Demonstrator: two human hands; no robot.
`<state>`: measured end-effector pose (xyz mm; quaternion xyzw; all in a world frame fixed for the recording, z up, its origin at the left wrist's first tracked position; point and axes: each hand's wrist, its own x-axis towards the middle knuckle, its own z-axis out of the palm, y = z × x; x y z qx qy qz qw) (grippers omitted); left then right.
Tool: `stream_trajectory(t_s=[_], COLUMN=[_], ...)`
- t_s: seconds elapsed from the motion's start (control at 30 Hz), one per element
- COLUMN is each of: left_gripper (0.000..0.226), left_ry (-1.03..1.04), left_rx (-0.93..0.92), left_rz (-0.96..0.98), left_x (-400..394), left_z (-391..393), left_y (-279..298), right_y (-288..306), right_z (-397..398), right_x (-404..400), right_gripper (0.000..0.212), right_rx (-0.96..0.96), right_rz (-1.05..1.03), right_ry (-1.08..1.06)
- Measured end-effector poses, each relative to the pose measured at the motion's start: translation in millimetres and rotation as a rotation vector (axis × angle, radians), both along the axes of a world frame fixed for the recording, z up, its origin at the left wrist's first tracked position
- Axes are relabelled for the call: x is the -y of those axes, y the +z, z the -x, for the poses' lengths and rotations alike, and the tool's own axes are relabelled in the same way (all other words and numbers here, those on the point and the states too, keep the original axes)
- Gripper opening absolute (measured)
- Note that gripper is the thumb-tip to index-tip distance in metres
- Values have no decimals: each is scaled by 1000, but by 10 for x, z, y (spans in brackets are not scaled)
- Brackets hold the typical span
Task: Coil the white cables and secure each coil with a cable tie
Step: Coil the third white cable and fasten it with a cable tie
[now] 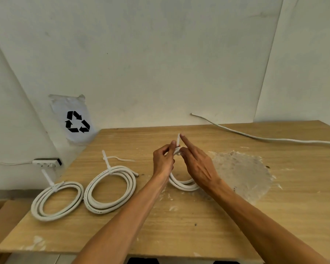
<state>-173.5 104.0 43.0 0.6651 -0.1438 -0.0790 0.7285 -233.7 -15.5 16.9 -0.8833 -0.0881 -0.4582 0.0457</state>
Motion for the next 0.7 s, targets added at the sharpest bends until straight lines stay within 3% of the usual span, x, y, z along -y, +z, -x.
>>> stream_trajectory(t_s=[0.13, 0.33, 0.53, 0.7], left_gripper=[16, 16, 10, 5], left_ry=[27, 49, 58, 83], left_rx=[-29, -87, -172, -230], left_rz=[-21, -64, -65, -41], left_x=[46, 92, 109, 106], left_z=[-98, -191, -238, -293], left_y=[-27, -64, -74, -126], right_y=[-142, -206, -245, -258], right_z=[-140, -229, -188, -176], right_x=[38, 55, 58, 43], right_gripper=[23, 39, 23, 35], right_rx=[8, -57, -109, -67], right_rz=[-43, -87, -121, -102], right_ry=[-17, -10, -8, 6])
